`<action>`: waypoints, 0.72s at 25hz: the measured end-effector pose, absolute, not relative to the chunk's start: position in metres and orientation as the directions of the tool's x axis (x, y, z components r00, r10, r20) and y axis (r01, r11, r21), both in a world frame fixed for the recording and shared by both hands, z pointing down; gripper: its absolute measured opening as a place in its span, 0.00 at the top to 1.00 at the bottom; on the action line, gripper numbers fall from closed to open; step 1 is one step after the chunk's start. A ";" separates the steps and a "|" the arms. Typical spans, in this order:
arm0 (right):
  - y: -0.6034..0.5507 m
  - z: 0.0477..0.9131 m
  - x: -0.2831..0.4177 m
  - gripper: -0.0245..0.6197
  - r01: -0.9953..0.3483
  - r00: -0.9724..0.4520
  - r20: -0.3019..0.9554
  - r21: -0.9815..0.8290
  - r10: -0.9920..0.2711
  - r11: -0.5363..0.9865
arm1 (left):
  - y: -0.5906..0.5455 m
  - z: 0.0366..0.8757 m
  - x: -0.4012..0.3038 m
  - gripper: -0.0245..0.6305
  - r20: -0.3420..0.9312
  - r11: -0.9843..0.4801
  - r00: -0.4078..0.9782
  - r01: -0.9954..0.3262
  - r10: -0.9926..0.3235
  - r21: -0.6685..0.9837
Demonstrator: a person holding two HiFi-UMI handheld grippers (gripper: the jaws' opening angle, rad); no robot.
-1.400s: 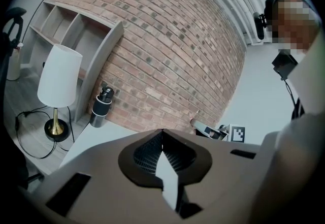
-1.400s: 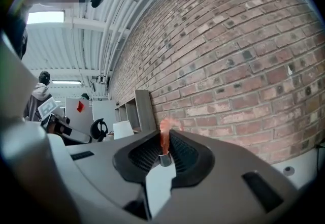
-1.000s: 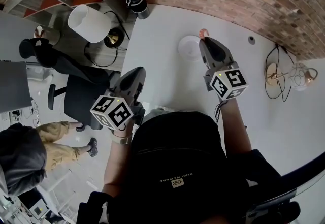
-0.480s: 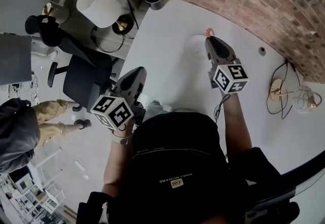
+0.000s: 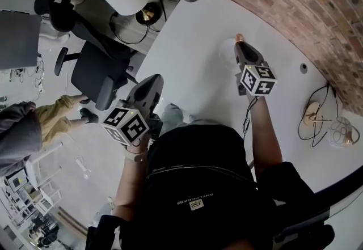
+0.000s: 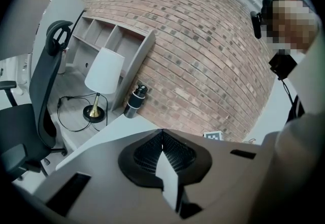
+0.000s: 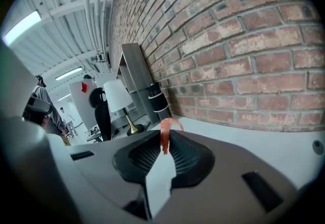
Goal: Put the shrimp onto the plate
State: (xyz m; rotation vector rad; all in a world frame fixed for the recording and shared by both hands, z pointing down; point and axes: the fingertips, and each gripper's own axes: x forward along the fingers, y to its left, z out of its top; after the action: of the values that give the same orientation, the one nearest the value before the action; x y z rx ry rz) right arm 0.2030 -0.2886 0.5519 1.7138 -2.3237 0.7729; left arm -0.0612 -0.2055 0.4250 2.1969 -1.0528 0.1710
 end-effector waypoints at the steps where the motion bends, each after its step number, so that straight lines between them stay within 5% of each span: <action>1: -0.290 0.559 0.202 0.88 -0.925 -0.337 0.425 -0.317 -0.840 0.211 | -0.204 0.427 -0.064 0.96 0.393 -0.427 0.656 -0.735 -0.644 0.527; 18: -0.290 0.667 0.202 0.88 -0.935 -0.330 0.635 -0.324 -0.699 0.146 | -0.189 0.448 -0.083 0.96 0.425 -0.325 0.594 -0.769 -0.683 0.551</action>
State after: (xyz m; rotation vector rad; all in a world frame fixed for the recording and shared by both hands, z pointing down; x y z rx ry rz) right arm 0.2024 -0.2899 0.6675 1.5730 -2.0968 0.9860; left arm -0.0828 -0.1892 0.4483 2.0824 -1.1466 0.1472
